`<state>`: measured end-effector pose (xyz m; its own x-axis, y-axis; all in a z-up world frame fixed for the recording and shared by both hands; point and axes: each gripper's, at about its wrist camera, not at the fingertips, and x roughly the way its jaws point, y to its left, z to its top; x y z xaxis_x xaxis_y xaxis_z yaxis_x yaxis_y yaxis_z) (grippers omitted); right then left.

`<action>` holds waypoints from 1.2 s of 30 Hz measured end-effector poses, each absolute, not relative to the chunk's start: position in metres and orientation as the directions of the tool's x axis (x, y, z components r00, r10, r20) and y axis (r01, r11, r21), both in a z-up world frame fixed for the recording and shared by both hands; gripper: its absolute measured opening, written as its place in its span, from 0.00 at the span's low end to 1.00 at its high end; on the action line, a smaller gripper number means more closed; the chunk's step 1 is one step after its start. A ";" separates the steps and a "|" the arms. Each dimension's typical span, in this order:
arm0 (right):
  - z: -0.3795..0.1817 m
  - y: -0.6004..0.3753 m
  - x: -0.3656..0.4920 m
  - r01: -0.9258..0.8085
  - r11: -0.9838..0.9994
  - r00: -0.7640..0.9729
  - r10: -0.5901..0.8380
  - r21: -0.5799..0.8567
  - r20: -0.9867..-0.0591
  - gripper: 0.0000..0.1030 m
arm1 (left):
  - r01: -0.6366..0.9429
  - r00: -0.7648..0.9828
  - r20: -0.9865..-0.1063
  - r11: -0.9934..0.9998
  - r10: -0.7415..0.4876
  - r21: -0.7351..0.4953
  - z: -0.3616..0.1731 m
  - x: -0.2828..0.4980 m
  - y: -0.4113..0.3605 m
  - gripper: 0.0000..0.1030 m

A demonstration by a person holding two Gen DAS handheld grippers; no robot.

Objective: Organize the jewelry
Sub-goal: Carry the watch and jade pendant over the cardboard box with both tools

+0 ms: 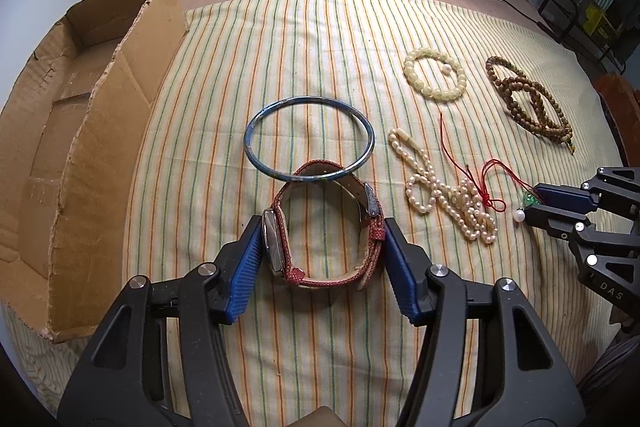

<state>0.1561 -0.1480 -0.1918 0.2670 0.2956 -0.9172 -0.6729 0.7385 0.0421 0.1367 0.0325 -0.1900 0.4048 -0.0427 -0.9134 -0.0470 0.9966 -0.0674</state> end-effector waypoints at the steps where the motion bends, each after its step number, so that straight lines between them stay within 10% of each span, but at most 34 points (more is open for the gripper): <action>1: -0.191 -0.149 0.155 -0.671 0.740 0.269 0.297 0.043 -0.916 0.14 | -0.045 0.405 -0.913 0.997 -0.043 -0.067 -0.189 0.135 0.032 0.57; 36: -0.059 -0.138 0.120 -0.655 0.747 0.451 0.506 0.113 -0.735 0.14 | -0.045 0.631 -0.775 0.995 -0.038 -0.086 -0.058 0.080 0.074 0.57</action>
<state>0.1203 -0.1381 -0.0592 0.4507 0.5065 -0.7351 -0.6549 0.7472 0.1133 0.0798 0.0741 -0.0578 0.6312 -0.0380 -0.7747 -0.0453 0.9953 -0.0858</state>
